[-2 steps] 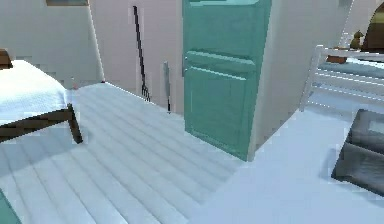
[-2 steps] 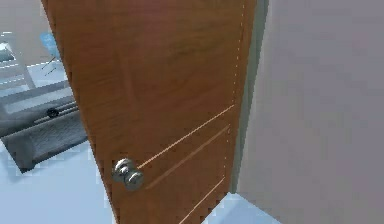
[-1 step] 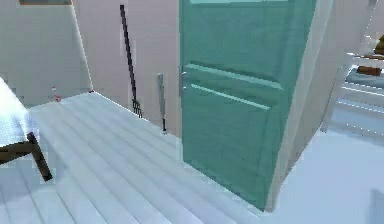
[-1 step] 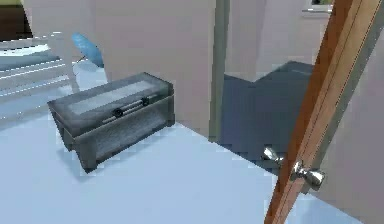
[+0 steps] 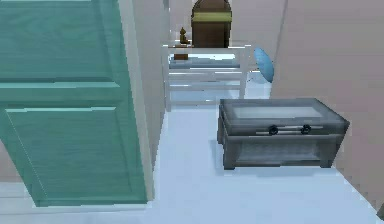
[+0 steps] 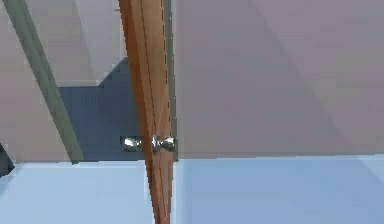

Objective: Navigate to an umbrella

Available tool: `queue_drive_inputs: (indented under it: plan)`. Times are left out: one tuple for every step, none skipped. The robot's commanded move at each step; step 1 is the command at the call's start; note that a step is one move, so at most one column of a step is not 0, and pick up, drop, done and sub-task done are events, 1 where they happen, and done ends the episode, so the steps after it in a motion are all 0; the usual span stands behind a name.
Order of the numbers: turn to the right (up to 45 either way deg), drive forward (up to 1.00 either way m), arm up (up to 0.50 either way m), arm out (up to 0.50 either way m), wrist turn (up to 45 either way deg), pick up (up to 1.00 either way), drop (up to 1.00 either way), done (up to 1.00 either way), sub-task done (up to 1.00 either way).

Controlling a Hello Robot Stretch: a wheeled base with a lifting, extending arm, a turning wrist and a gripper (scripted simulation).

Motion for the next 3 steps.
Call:
queue_drive_inputs:
  plan:
    - [15.0, 0.0, 0.0, 0.0, 0.0, 0.0, 0.0, 0.0, 0.0]
    - [0.0, 0.3, 0.0, 0.0, 0.0, 0.0, 0.0, 0.0, 0.0]
    - [0.0, 0.75, 0.0, 0.0, 0.0, 0.0, 0.0, 0.0, 0.0]
